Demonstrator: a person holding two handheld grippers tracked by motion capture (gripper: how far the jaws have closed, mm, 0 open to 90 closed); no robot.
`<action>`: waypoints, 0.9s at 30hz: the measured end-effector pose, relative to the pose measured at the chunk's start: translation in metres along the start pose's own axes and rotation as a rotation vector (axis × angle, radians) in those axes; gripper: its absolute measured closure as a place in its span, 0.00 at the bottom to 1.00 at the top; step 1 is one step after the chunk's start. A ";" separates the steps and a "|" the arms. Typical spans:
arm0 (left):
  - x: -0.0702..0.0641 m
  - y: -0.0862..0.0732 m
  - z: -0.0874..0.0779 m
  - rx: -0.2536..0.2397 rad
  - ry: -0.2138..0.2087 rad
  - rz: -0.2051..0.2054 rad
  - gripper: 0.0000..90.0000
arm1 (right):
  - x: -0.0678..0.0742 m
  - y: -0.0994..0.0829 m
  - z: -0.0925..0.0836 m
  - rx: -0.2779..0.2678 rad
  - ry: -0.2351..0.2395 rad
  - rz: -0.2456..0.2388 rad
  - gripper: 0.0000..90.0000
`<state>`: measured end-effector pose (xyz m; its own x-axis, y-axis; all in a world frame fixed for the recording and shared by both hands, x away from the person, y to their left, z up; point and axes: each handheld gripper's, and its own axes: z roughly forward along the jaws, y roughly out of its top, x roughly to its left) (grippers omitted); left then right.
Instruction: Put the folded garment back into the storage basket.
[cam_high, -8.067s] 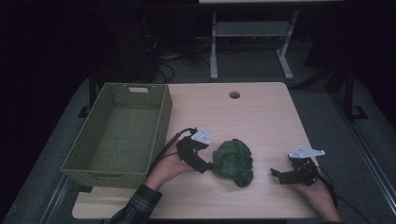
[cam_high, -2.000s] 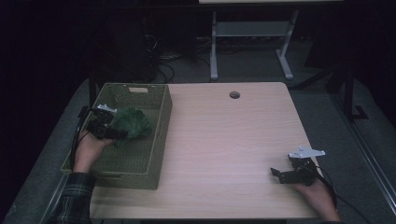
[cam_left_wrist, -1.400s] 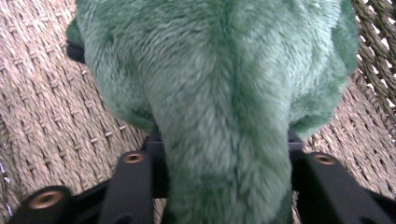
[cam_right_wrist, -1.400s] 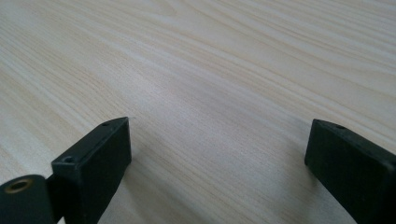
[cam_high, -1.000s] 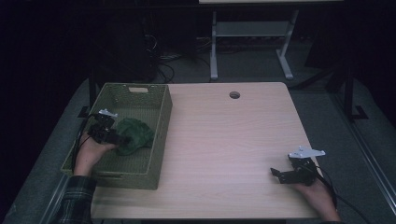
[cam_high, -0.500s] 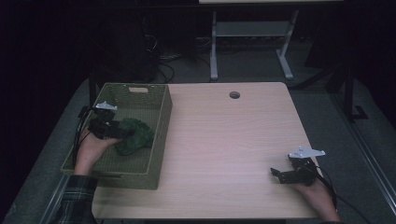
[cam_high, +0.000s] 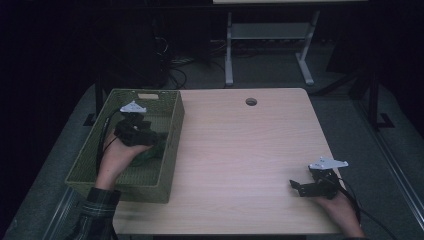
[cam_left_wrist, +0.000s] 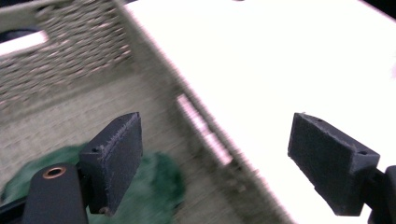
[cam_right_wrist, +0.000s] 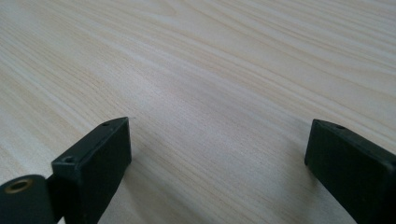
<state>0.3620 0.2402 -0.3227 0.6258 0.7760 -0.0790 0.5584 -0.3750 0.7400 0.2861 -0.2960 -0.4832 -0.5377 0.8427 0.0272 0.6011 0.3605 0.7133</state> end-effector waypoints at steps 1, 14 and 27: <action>0.000 0.000 0.000 0.000 0.000 0.000 0.19 | 0.000 0.000 0.000 0.000 0.000 0.000 0.07; -0.058 0.014 0.030 -0.009 -0.089 0.081 0.19 | 0.000 0.000 0.000 0.000 0.000 0.001 0.07; -0.099 0.006 0.067 0.001 -0.128 0.134 0.19 | 0.000 0.000 0.000 0.000 0.000 0.001 0.07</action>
<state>0.3394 0.1269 -0.3551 0.7588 0.6482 -0.0642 0.4661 -0.4715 0.7486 0.2861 -0.2959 -0.4832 -0.5368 0.8432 0.0281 0.6018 0.3593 0.7133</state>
